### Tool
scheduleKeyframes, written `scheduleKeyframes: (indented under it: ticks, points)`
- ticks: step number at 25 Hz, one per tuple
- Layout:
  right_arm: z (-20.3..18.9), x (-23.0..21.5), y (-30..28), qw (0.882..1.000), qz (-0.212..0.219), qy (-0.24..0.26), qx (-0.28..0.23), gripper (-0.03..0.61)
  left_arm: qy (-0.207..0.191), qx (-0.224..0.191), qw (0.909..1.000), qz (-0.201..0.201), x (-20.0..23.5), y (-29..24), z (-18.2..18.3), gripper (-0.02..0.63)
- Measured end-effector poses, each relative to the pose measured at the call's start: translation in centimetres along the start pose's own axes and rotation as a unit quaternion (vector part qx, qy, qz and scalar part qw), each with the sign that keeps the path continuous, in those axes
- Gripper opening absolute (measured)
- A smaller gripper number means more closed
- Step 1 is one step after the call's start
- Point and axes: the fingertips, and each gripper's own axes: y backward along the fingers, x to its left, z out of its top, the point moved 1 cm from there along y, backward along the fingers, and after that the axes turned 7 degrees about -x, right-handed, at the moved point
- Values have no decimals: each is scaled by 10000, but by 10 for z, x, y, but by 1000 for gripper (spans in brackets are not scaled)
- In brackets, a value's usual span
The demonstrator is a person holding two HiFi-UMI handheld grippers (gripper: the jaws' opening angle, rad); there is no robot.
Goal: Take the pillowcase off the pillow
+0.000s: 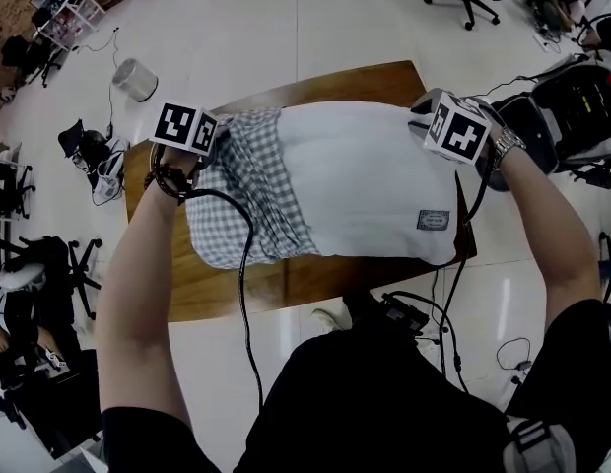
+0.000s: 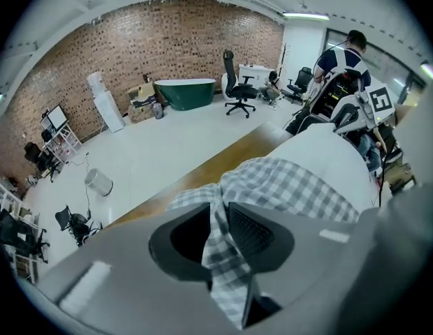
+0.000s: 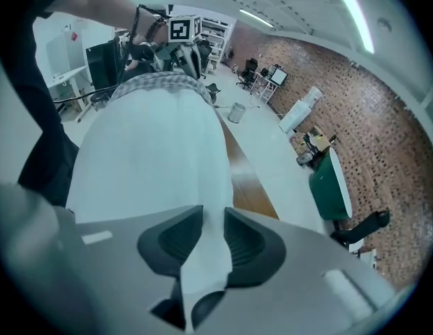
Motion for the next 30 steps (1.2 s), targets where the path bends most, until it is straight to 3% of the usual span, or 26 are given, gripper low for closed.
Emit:
scheduleKeyframes:
  ticks: [5, 11, 22, 30]
  points:
    - [3, 8, 8, 9996, -262, 116, -32, 149, -85, -324, 9994, 62, -12, 19, -1, 138]
    - [14, 26, 28, 9982, -477, 294, -201, 150, -22, -685, 9975, 150, -32, 42, -5, 153]
    - [33, 123, 34, 9947, -484, 786, -449, 158, 56, -1156, 9931, 182, -88, 77, -60, 161]
    - [63, 192, 32, 9916, -467, 1070, -556, 175, 269, -1613, 9865, -15, -127, 105, -102, 172]
